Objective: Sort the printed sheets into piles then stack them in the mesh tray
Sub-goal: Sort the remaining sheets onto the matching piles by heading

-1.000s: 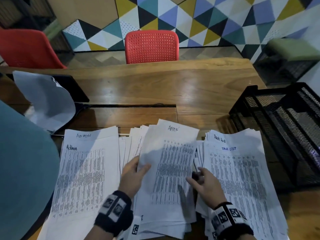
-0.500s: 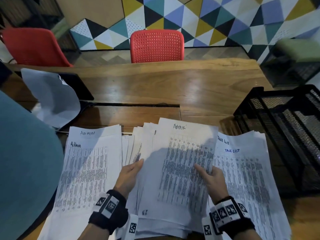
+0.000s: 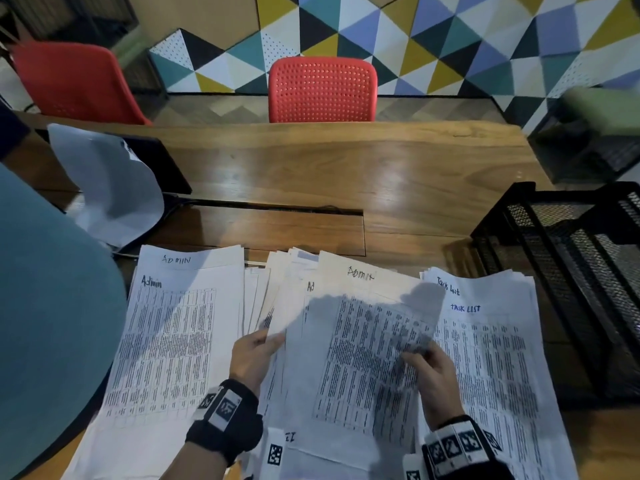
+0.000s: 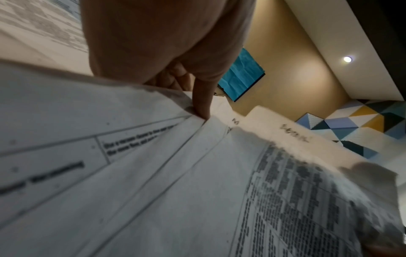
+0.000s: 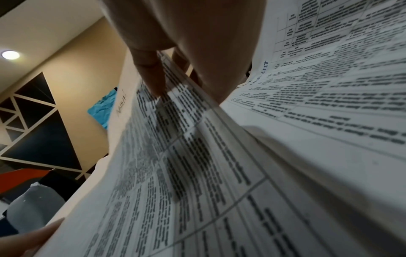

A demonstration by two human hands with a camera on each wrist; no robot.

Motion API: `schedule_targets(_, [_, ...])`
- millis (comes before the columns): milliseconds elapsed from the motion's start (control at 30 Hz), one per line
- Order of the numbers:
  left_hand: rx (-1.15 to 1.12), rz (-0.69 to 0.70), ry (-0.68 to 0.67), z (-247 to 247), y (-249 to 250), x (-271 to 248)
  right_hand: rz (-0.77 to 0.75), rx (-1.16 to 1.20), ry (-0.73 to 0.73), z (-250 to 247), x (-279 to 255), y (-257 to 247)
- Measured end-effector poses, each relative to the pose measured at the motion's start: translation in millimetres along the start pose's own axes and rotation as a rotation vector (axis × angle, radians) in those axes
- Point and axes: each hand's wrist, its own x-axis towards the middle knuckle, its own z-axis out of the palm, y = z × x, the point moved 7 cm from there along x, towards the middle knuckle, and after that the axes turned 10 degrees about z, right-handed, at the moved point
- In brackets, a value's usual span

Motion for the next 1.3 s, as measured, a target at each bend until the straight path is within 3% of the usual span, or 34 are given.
schedule_targets(200, [-0.075, 0.031, 0.046, -6.1, -0.9, 2.2, -0.061, 0.104, 0.031, -7.6, 0.6, -2.9])
schedule_targets(567, [-0.263, 0.047, -0.176, 14.1, 32.7, -6.4, 0.039, 0.042, -0.006, -0.9, 4.9, 12.6])
schedule_targets(700, [-0.273, 0.088, -0.082, 11.8, 34.6, -6.4, 0.038, 0.058, 0.060, -4.6, 6.8, 12.9])
schedule_targets(900, [0.125, 0.121, 0.137, -3.7, 18.6, 6.9, 0.045, -0.013, 0.100, -5.3, 8.3, 14.0])
schedule_targets(967, [0.331, 0.213, 0.153, -4.7, 18.5, 8.4, 0.063, -0.023, 0.076, -2.2, 6.8, 15.3])
schedule_targets(1067, [0.614, 0.307, 0.071, 7.2, 21.8, 6.4, 0.078, -0.053, 0.032, 1.7, 6.3, 17.7])
schedule_targets(1233, [0.702, 0.073, -0.029, 19.5, 7.7, 17.3, 0.121, 0.016, -0.022, 4.5, 4.1, 22.9])
schedule_targets(1300, [0.664, 0.041, -0.075, 28.5, 8.7, 19.9, 0.143, 0.010, -0.063, 8.0, 1.3, 25.3])
